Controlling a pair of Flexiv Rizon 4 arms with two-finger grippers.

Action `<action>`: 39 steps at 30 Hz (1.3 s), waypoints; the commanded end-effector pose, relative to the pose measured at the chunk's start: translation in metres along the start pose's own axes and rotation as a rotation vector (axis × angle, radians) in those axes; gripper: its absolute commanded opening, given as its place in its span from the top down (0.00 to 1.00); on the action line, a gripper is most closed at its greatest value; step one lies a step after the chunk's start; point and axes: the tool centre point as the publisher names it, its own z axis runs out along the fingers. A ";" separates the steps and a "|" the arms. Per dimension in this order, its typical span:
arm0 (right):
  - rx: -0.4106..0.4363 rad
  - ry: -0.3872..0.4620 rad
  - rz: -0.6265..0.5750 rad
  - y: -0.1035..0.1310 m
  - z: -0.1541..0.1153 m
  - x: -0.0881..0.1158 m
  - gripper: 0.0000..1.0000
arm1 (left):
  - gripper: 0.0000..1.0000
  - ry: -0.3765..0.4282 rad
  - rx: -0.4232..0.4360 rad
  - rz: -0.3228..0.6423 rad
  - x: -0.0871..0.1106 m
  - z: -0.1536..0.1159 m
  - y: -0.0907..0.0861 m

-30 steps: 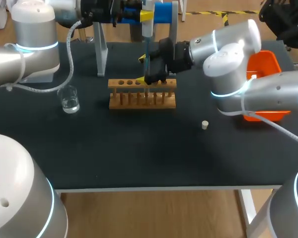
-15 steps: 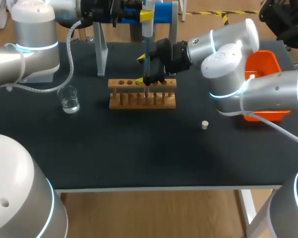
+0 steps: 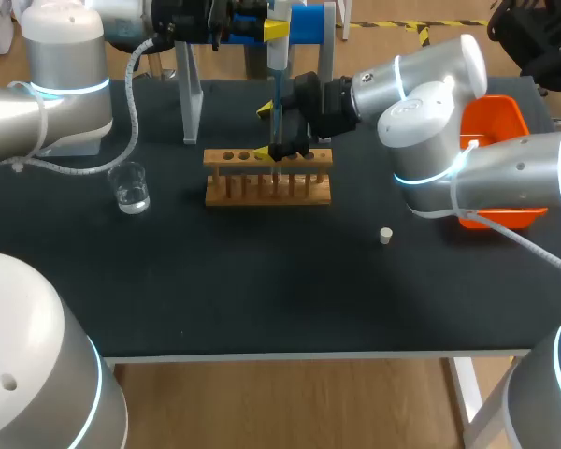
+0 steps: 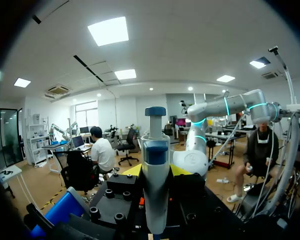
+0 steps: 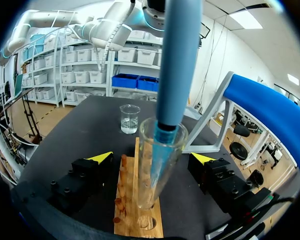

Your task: Invert the test tube, pick up the pipette, mount the tip to pipette, aspirate from beaker and dispense into the tube, eject the tip, return the pipette, and cap with the stopper.

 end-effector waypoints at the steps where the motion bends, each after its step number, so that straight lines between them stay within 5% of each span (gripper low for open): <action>1: 0.001 0.003 -0.001 0.000 0.001 -0.001 0.00 | 1.00 0.005 -0.001 0.000 -0.001 -0.001 0.000; 39: 0.008 0.015 0.005 0.001 0.002 0.001 0.00 | 1.00 0.008 -0.016 0.011 0.001 0.002 -0.008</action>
